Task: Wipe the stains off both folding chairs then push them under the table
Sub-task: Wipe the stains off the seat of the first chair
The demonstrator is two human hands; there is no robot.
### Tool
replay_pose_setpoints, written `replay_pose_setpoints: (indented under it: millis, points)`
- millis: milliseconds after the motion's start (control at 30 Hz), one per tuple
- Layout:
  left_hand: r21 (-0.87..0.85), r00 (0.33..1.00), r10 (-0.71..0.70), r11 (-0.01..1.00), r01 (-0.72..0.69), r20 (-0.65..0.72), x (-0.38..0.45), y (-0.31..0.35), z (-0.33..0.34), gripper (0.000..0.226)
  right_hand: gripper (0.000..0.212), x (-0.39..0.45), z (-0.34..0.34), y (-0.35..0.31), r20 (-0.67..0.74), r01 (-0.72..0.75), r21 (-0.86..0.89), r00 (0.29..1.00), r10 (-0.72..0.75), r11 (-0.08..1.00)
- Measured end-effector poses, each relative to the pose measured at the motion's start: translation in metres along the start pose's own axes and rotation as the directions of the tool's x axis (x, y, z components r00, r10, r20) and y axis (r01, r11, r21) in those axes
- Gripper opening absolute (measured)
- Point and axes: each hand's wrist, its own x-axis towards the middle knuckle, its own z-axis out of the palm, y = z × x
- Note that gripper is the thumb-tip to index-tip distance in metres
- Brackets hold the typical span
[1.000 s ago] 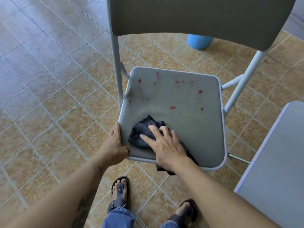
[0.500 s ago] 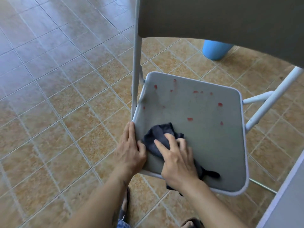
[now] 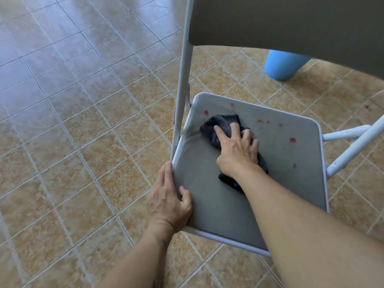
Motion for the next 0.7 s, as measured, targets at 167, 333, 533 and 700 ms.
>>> replay_pose_setpoints:
  millis: [167,333,533,700]
  points:
    - [0.004,1.000,-0.002,1.000,0.002,-0.004,0.000,0.001,-0.001,0.084,0.078,-0.051,0.007,-0.022,-0.021,0.181,0.052,0.983,-0.180,0.982]
    - [-0.014,1.000,-0.020,1.000,0.019,-0.005,0.001,0.001,0.001,0.086,0.073,-0.061,0.018,-0.038,0.004,0.417,0.055,0.908,-0.418,0.907]
    - [0.129,1.000,0.007,0.992,-0.007,-0.003,0.000,0.005,-0.003,0.085,0.082,-0.056,0.018,0.032,-0.062,0.001,0.079,0.998,0.004,0.997]
    - [0.206,1.000,-0.007,0.978,0.009,-0.013,-0.002,0.024,-0.009,0.083,0.084,-0.083,0.018,0.102,-0.033,-0.216,0.095,0.975,0.219,0.972]
